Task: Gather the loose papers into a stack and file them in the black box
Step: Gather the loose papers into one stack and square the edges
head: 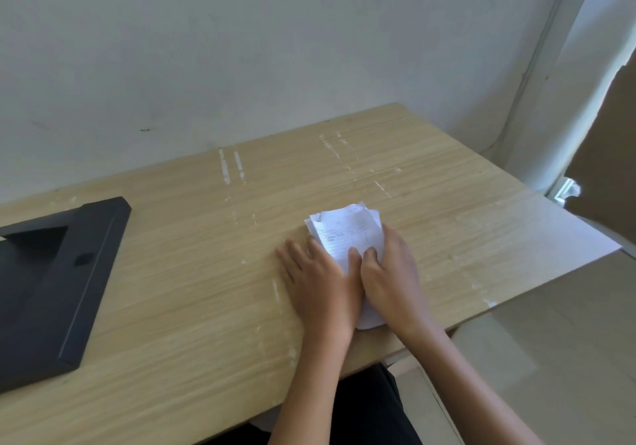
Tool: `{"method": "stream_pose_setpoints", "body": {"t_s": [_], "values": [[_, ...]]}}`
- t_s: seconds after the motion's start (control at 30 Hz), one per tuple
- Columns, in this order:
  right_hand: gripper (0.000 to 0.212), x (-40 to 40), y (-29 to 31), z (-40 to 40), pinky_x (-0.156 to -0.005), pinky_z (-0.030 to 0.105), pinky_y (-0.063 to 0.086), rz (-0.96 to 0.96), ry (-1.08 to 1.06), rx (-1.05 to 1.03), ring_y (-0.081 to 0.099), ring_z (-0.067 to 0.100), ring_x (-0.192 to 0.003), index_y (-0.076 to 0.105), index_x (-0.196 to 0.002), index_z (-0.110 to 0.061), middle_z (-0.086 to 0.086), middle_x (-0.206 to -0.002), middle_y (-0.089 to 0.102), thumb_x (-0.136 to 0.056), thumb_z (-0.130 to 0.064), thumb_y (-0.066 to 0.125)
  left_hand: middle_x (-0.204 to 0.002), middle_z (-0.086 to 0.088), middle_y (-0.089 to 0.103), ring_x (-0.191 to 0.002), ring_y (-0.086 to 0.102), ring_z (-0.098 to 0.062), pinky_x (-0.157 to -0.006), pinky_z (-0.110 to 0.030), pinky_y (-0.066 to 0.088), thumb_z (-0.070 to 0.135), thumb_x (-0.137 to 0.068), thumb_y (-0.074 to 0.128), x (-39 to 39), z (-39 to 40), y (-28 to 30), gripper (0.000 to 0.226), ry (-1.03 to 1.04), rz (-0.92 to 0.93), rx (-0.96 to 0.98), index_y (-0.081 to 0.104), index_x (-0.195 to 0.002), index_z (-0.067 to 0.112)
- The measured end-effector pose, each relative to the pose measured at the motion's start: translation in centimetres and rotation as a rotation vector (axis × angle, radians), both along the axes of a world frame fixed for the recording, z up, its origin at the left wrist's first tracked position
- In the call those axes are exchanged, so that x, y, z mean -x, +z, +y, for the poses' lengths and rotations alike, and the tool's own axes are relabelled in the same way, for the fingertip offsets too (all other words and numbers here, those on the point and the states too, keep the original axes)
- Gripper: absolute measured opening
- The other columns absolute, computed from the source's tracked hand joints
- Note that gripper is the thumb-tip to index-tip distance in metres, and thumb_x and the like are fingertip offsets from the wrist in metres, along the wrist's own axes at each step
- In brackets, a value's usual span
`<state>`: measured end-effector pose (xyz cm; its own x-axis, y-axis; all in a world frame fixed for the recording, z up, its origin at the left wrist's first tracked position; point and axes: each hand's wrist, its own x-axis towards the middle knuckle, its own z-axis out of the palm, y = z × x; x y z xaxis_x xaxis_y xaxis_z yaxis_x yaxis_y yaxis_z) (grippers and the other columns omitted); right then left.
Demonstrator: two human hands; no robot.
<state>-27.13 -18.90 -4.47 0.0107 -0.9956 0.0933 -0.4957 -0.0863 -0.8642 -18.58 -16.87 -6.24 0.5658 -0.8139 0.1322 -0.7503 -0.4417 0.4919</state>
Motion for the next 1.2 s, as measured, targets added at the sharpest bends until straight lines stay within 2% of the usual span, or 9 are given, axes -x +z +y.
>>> {"method": "stream_pose_setpoints", "body": {"t_s": [0.1, 0.3, 0.4, 0.57, 0.67, 0.83, 1.0, 1.07, 1.2], "values": [[0.034, 0.6, -0.5, -0.1, -0.109, 0.046, 0.032, 0.062, -0.021, 0.011, 0.042, 0.03, -0.124, 0.045, -0.124, -0.005, 0.009, -0.123, 0.051, -0.091, -0.01, 0.043, -0.126, -0.014, 0.065, -0.115, 0.055, -0.039, -0.095, -0.045, 0.043, 0.046, -0.083, 0.062, -0.9, 0.3, 0.8, 0.057, 0.014, 0.016, 0.058, 0.062, -0.125, 0.007], [0.038, 0.0, -0.4, 0.3, -0.074, 0.027, 0.04, -0.154, 0.055, -0.013, 0.058, 0.017, -0.095, 0.055, -0.112, -0.018, -0.007, -0.096, 0.063, -0.084, 0.001, 0.038, -0.127, -0.017, 0.059, -0.118, 0.054, -0.037, -0.102, -0.044, 0.033, 0.034, -0.093, 0.058, -0.7, -0.5, 2.9, 0.048, -0.031, 0.143, -0.06, 0.05, -0.129, 0.003], [0.047, 0.1, -0.6, 0.5, -0.074, 0.024, 0.04, -0.12, 0.064, 0.047, 0.058, 0.017, -0.095, 0.055, -0.12, -0.018, -0.002, -0.099, 0.064, -0.083, 0.006, 0.036, -0.121, -0.017, 0.063, -0.113, 0.059, -0.038, -0.094, -0.041, 0.046, 0.028, -0.09, 0.063, -1.7, -0.6, 3.4, 0.044, -0.001, 0.271, -0.025, 0.052, -0.123, 0.001], [0.052, 0.1, -1.1, 0.8, -0.09, 0.023, 0.034, -0.058, 0.09, 0.048, 0.05, 0.023, -0.117, 0.046, -0.135, -0.013, 0.004, -0.122, 0.058, -0.089, 0.007, 0.035, -0.082, -0.007, 0.071, -0.074, 0.069, -0.029, -0.061, -0.038, 0.05, 0.029, -0.069, 0.075, -4.4, -1.3, 4.4, 0.037, -0.002, 0.595, -0.047, 0.063, -0.088, -0.001], [0.055, 0.0, -1.2, 0.8, -0.104, 0.019, 0.024, -0.024, 0.096, 0.024, 0.038, 0.022, -0.135, 0.033, -0.147, -0.007, 0.006, -0.143, 0.047, -0.093, 0.005, 0.036, -0.089, -0.009, 0.078, -0.082, 0.076, -0.029, -0.066, -0.039, 0.057, 0.032, -0.065, 0.073, -4.7, -1.3, 4.9, 0.045, -0.061, 0.66, -0.067, 0.07, -0.096, 0.0], [0.049, 0.2, -1.2, 0.7, -0.108, 0.031, 0.033, -0.126, 0.09, 0.025, 0.045, 0.016, -0.129, 0.043, -0.142, -0.013, -0.003, -0.137, 0.052, -0.094, 0.0, 0.041, -0.096, 0.011, 0.072, -0.089, 0.07, -0.015, -0.081, -0.037, 0.057, 0.035, -0.089, 0.062, -4.0, 0.1, 5.6, 0.02, -0.185, 0.571, -0.027, 0.062, -0.106, 0.025], [0.049, 0.6, -0.8, 0.8, -0.102, 0.022, 0.034, -0.204, 0.074, -0.054, 0.045, 0.009, -0.131, 0.041, -0.144, -0.018, -0.006, -0.141, 0.05, -0.097, -0.008, 0.047, -0.115, 0.004, 0.069, -0.103, 0.068, -0.017, -0.09, -0.041, 0.058, 0.025, -0.098, 0.062, -4.3, 0.4, 4.1, 0.026, -0.208, 0.82, 0.031, 0.051, -0.121, 0.02], [0.054, 0.6, -0.5, 0.6, -0.097, 0.018, 0.033, -0.217, 0.043, -0.065, 0.047, 0.008, -0.125, 0.038, -0.146, -0.016, -0.003, -0.141, 0.049, -0.095, -0.012, 0.056, -0.119, -0.004, 0.07, -0.102, 0.07, -0.017, -0.081, -0.032, 0.059, 0.017, -0.097, 0.066, -4.8, 0.7, 3.4, 0.03, -0.182, 0.897, 0.093, 0.05, -0.123, 0.014], [0.062, -0.3, 1.0, -0.8, -0.101, 0.037, 0.047, -0.211, 0.11, -0.106, 0.055, 0.01, -0.118, 0.048, -0.138, -0.02, -0.011, -0.128, 0.055, -0.084, -0.036, 0.073, -0.121, -0.012, 0.073, -0.109, 0.072, -0.026, -0.085, -0.038, 0.06, 0.008, -0.094, 0.071, -7.7, 1.4, 3.8, 0.043, -0.141, 0.94, 0.254, 0.05, -0.132, 0.006]]}}
